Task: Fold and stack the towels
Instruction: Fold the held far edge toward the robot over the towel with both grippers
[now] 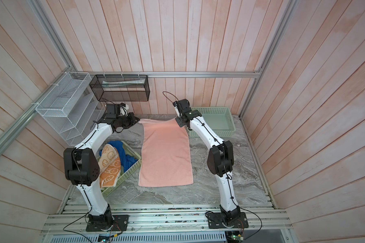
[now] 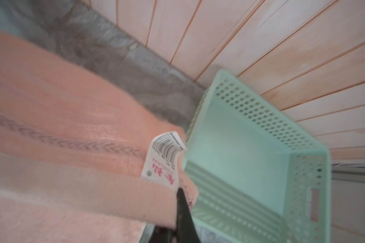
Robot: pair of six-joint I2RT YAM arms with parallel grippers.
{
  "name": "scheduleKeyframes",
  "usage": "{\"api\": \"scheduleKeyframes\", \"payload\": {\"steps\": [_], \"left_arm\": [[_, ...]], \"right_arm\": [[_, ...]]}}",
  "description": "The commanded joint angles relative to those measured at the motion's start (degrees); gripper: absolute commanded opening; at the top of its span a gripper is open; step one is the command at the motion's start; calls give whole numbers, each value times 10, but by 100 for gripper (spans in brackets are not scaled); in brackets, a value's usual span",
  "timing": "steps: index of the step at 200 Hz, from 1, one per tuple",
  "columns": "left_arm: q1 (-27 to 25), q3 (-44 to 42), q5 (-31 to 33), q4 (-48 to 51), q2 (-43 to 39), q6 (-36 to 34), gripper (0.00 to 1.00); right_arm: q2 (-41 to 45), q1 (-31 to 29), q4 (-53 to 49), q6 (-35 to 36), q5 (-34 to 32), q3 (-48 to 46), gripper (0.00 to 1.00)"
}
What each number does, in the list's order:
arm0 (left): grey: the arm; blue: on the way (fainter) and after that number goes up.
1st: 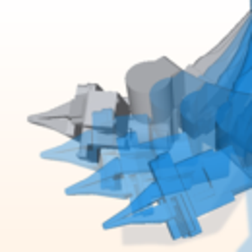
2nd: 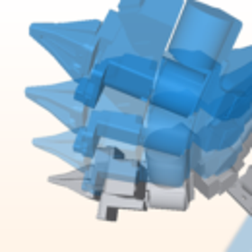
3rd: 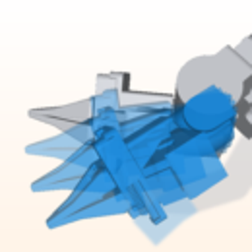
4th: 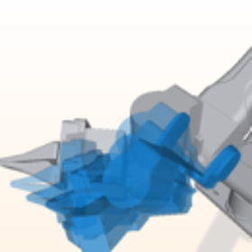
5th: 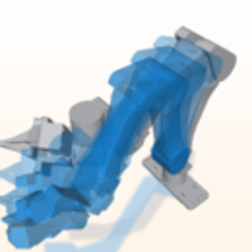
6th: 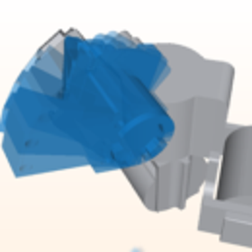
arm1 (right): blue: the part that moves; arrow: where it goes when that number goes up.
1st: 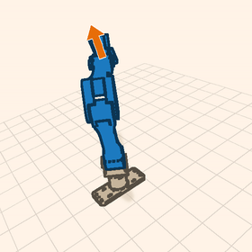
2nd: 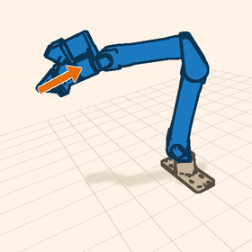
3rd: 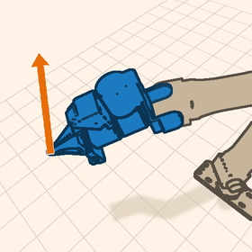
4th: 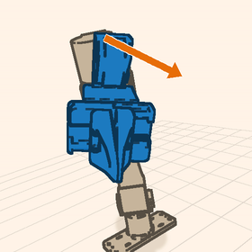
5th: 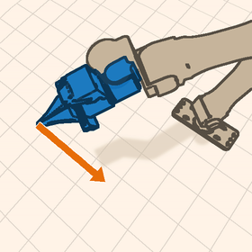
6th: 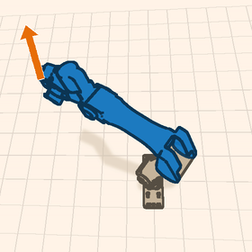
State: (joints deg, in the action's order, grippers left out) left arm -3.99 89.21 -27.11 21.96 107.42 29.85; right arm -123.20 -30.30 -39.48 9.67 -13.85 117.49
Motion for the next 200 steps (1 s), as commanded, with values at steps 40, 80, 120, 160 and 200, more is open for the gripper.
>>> {"api": "scheduleKeyframes", "payload": {"steps": [40,80,120,160,200], "left_arm": [[-117,-303,56,-113,-156,50,0],[-187,-395,122,-122,-188,80,0],[-197,-426,192,-88,-192,68,0],[-149,-422,207,-87,-184,23,0],[-97,-381,190,-91,-156,-25,0]], "right_arm": [[126,-81,61,-153,22,-303,0],[166,-85,125,-188,55,-445,0],[160,-85,165,-203,80,-511,0],[137,-85,198,-187,74,-520,0],[91,-84,185,-160,52,-467,0]]}}
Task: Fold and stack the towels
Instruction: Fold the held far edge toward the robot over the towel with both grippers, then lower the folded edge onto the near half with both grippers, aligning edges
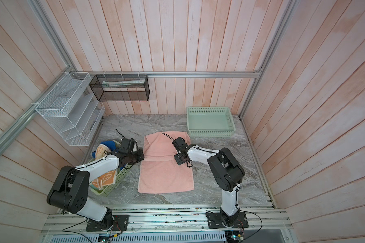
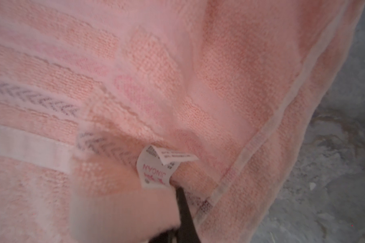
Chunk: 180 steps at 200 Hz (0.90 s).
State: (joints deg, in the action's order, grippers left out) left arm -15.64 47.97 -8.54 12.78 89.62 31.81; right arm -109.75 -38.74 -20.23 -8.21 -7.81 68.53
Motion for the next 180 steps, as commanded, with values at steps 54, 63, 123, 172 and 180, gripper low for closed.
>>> {"api": "scheduleKeyframes", "payload": {"steps": [54,63,123,172,180], "left_arm": [[28,101,-14,48,-12,-60,0],[29,110,-17,59,-25,-60,0],[33,135,-58,119,-89,-32,0],[25,-36,-84,74,-125,18,0],[21,-55,-85,65,-121,22,0]], "right_arm": [[-25,1,-114,69,-70,149,0],[-17,3,-130,82,-90,168,0],[9,15,-211,138,-127,232,0],[86,-2,-169,119,-103,60,0],[89,-3,-166,113,-104,43,0]]}}
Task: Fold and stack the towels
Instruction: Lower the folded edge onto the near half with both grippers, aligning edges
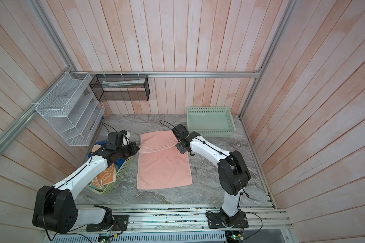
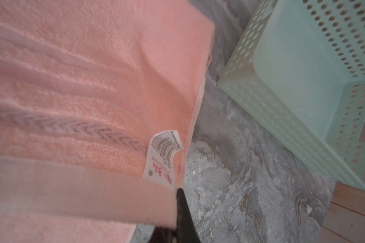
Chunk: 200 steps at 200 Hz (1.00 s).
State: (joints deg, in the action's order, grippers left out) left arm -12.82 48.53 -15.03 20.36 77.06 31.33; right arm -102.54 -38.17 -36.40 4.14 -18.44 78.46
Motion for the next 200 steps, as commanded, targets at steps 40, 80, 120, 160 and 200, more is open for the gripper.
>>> {"api": "scheduleKeyframes", "payload": {"steps": [40,80,120,160,200], "left_arm": [[-7,-53,-11,-11,23,22,0],[11,54,14,51,29,-11,0],[21,113,23,97,13,-36,0],[20,70,34,123,-18,-49,0],[21,-15,15,111,-35,-50,0]], "right_arm": [[11,-9,-34,7,-65,0,0],[-12,-9,-111,38,-106,178,0],[-12,-22,-178,38,-131,249,0],[13,-46,-204,1,-104,167,0],[46,-62,-212,-45,-56,50,0]]}}
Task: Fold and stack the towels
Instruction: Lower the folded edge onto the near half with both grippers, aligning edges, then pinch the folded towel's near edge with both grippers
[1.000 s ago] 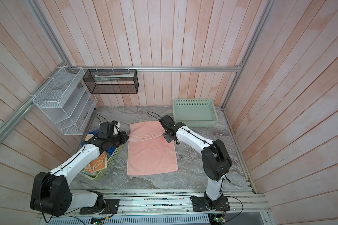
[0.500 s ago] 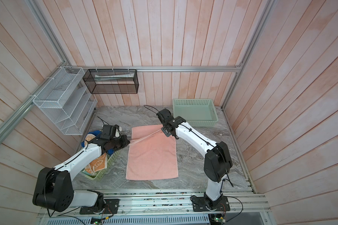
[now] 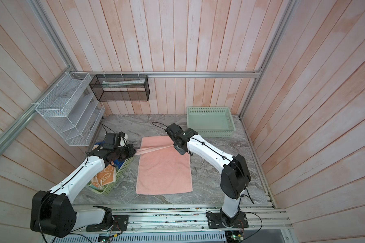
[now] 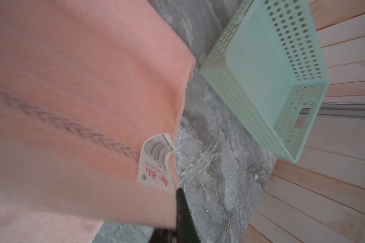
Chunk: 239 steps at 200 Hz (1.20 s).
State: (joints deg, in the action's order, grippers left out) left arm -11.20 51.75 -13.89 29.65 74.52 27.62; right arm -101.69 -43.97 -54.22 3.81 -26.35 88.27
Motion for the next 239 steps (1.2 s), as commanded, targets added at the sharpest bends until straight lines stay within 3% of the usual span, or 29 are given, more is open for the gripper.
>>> {"api": "scheduleKeyframes", "payload": {"steps": [1,13,32,60,80,117,146,190,239], "left_arm": [[4,-50,2,17,-9,-13,0],[5,-71,-3,5,-8,-10,0],[3,-91,-14,-8,1,-5,0],[-13,-108,-16,-14,7,1,0],[-25,-120,-14,-16,7,7,0],[-39,-135,-13,-27,10,16,0],[-47,-141,-16,-37,14,22,0],[-47,-142,-14,-45,21,20,0],[-46,-136,-14,-60,47,23,0]], "right_arm": [[39,-4,-33,-43,26,-51,0],[52,-4,-6,-44,71,-84,2],[77,-4,52,-49,164,-137,23],[118,-1,91,-80,255,-191,36],[155,15,114,-120,289,-237,36],[198,72,197,-286,390,-357,37],[199,96,264,-342,406,-409,36],[166,139,336,-354,382,-422,32],[103,147,342,-334,407,-388,30]]}}
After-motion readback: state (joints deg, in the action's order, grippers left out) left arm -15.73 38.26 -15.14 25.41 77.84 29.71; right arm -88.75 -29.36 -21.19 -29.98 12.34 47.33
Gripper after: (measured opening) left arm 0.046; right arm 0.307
